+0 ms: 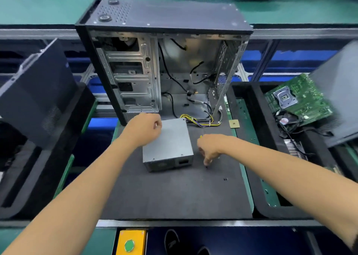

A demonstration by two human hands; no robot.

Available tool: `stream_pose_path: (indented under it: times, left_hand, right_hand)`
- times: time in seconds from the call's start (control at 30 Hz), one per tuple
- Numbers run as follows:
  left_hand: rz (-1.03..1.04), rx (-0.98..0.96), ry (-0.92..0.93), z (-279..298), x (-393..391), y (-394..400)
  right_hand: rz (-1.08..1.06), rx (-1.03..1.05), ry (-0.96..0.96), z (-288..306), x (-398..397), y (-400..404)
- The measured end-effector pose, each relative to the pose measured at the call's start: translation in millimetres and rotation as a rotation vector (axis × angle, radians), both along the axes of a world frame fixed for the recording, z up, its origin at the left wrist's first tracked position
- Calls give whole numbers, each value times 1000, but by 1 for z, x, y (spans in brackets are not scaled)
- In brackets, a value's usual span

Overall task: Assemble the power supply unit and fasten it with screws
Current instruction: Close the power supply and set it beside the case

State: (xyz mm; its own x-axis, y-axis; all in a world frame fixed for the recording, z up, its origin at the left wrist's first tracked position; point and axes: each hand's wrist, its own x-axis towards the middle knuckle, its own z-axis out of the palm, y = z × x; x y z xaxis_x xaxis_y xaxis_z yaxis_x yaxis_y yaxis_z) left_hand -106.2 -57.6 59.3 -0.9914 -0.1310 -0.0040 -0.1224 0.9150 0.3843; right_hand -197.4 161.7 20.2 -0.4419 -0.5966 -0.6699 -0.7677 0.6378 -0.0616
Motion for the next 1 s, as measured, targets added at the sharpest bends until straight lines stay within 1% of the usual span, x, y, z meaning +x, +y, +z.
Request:
stream_pose_path:
  times: [0.07, 0.17, 0.33, 0.43, 0.47, 0.53, 0.63, 0.7, 0.77, 0.8, 0.9, 1.0]
  left_hand:
    - [-121, -15, -5, -5, -8, 24]
    - [-212, 51, -47, -23, -15, 47]
    - [-190, 173, 43, -43, -25, 65]
    - [-226, 167, 25, -45, -31, 72]
    - [-229, 158, 18, -47, -33, 73]
    - [-194, 187, 11, -50, -37, 75]
    - [-150, 353, 17, -49, -39, 76]
    - [-138, 534, 64, -45, -41, 77]
    - [-72, 686, 148, -37, -43, 75]
    - [-40, 719, 174, -33, -44, 72]
    - [26, 749, 171, -24, -47, 63]
    - [65, 771, 152, -19, -48, 55]
  right_hand:
    - [-4, 32, 30, -10, 9, 3]
    - [-6, 20, 24, -22, 14, 7]
    - [-69, -7, -22, -24, 13, 12]
    - [-74, -4, -85, -18, 5, 11]
    - [-92, -29, -104, -14, 0, 10]
    - [-206, -151, -152, -2, -11, 8]
    - [-486, -430, -308, 16, -29, 4]
    - [-657, -577, -439, 29, -38, 0]
    - [-762, -641, -543, 37, -47, -3]
    - [-795, -666, -596, 40, -50, -4]
    - [-876, -722, -775, 40, -55, -11]
    - [-909, -708, -891, 37, -57, -16]
